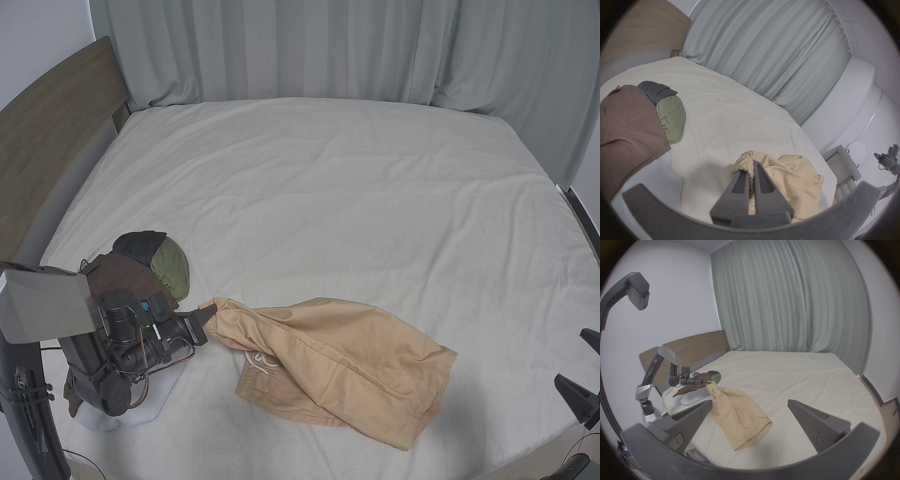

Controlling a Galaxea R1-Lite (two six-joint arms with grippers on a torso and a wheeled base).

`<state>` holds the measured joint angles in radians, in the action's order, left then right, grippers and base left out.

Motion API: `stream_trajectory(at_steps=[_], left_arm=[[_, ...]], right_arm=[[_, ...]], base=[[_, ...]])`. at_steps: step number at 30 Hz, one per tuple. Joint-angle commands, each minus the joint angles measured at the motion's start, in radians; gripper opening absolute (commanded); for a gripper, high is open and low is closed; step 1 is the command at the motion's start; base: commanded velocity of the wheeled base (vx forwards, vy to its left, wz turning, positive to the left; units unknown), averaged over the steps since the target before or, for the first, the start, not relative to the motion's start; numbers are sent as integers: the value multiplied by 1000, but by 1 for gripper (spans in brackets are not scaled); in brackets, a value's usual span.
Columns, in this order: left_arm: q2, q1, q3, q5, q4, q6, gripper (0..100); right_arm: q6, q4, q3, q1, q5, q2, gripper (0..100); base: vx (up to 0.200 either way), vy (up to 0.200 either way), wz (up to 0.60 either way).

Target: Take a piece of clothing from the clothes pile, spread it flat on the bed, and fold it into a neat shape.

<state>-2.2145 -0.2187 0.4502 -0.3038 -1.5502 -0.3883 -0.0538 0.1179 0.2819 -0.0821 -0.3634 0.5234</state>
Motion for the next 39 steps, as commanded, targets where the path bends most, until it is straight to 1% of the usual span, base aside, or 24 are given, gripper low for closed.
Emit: stream_trajectory(at_steps=[1,3,5,7,9,10,13,14,16,19,26,28,33,34,36,39], left_arm=[[2,-2,-2,0,-1,-1,0],[-1,-2,-1,0,-1,0,0],[1,-2,-1,0,-1,0,0],[1,-2,-1,0,-1,0,0],[1,-2,-1,0,-1,0,0],[1,-2,-1,0,-1,0,0],[-1,-4,-2,0,-1,0,0],[-1,-5,-2,0,-1,0,0],[1,-4,-2,0,-1,0,0],[4,-2,-1,0,-1,0,0],[1,-5,1,0,-1,0,0],[2,-2,2,0,-1,0,0],[12,2,16,0,-1,0,0],[12,4,16,0,-1,0,0],[15,9,18,-1,-1,0,0],[16,9,18,-1,-1,0,0]], right_arm=[[2,2,0,-27,-31,90,100],[0,0,-7,-64,-38,124,100],[0,0,-9,-77,-38,132,100],[2,0,-9,-117,-40,159,100],[2,0,-9,-130,-40,170,100],[2,0,-9,-153,-43,196,100],[2,0,-9,-171,-63,222,100],[2,11,-6,-183,-98,262,100],[2,13,-7,-186,-127,296,100],[3,13,-7,-186,-144,333,100],[6,17,10,-189,-259,432,100],[19,37,19,-189,-270,468,100],[38,174,8,-186,-269,580,100],[40,180,6,-186,-269,586,100],[68,229,0,-188,-269,619,100],[109,258,2,-189,-269,641,100]], base=[[0,0,0],[0,0,0],[0,0,0],[0,0,0],[0,0,0],[0,0,0],[0,0,0],[0,0,0],[0,0,0],[0,0,0],[0,0,0],[0,0,0],[0,0,0],[0,0,0],[0,0,0],[0,0,0]])
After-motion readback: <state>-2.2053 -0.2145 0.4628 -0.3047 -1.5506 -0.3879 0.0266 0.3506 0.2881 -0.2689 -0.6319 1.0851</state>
